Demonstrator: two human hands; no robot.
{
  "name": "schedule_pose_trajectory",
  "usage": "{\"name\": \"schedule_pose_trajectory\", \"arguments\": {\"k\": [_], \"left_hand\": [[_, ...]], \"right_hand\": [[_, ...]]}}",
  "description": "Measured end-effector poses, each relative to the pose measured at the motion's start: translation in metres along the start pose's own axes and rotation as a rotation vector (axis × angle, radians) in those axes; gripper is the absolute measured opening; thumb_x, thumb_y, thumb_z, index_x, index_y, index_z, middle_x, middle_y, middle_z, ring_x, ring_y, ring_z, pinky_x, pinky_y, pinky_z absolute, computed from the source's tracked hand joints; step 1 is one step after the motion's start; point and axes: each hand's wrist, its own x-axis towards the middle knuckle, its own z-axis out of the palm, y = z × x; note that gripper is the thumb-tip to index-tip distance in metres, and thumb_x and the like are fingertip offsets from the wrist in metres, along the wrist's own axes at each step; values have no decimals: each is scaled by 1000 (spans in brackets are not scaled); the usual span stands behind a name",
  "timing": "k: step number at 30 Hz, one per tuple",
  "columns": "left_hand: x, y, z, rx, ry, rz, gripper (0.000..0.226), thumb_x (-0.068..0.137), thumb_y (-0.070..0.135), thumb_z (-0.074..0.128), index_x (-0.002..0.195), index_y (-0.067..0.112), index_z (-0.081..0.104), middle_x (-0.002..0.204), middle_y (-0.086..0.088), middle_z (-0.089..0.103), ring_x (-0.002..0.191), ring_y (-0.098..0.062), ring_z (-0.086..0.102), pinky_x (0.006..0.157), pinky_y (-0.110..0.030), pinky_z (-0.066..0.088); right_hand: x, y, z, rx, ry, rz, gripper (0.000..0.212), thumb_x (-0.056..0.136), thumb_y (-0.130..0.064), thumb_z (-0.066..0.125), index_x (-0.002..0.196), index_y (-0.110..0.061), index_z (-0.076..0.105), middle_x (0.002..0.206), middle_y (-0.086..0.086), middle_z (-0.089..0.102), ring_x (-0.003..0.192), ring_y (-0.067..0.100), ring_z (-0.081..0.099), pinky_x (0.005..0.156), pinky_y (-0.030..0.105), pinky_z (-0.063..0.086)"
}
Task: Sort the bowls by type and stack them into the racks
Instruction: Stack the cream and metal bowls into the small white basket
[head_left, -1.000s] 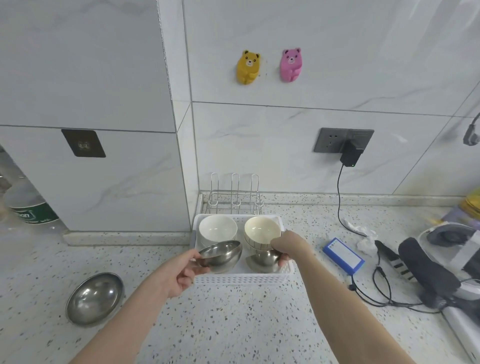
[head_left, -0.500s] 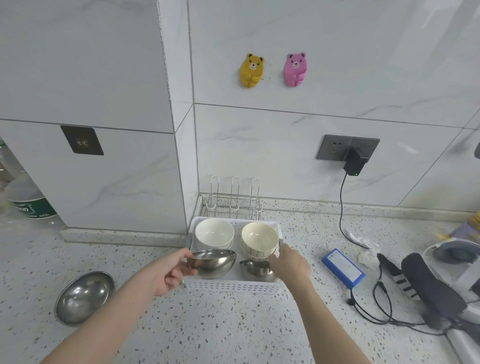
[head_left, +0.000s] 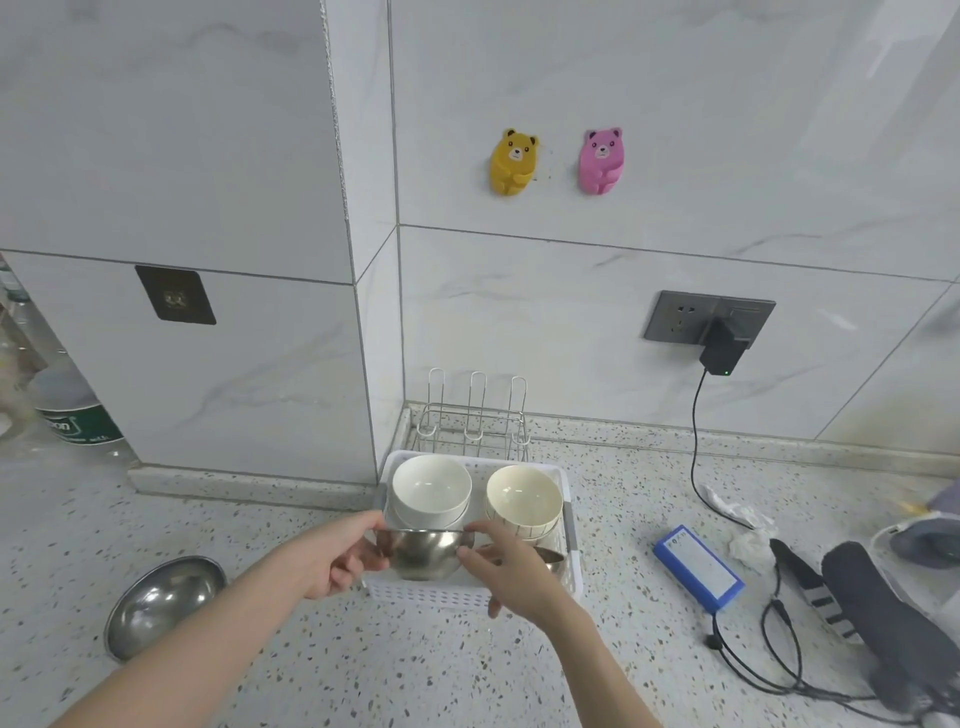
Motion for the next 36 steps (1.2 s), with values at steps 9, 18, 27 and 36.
{"name": "schedule_pose_trajectory", "arguments": {"k": [9, 18, 27, 36], "left_hand": [[5, 9, 1, 297, 85, 39, 56, 95, 55, 45, 100, 5, 67, 69, -4, 73, 39, -8, 33, 35, -19, 18], [18, 11, 0, 329, 236, 94, 29, 96, 29, 57, 91, 3, 70, 72, -13, 76, 36, -9, 34, 33, -20, 21], [20, 9, 5, 422, 335, 212, 13, 99, 26, 51, 95, 17, 61, 74, -11, 75, 27, -5, 35, 35, -18, 23], [22, -3, 9, 347, 265, 193, 11, 98, 18, 54, 99, 16, 64, 80, -13, 75, 37, -9, 37, 35, -21, 23]], "right_hand": [[21, 3, 0, 4, 6, 17, 34, 91, -47, 60, 116, -25, 58, 102, -9, 74, 43, 6, 55, 60, 29, 52], [37, 6, -3, -122, -87, 60, 38, 77, -55, 70, 98, -24, 61, 97, -6, 72, 49, 5, 60, 62, 27, 55], [46, -1, -5, -192, -100, 108, 36, 75, -55, 73, 95, -26, 62, 85, -7, 70, 46, 3, 60, 68, 28, 53], [37, -11, 16, -408, 30, 119, 27, 87, -47, 60, 99, -23, 62, 83, -2, 70, 57, 11, 70, 60, 26, 48]]}}
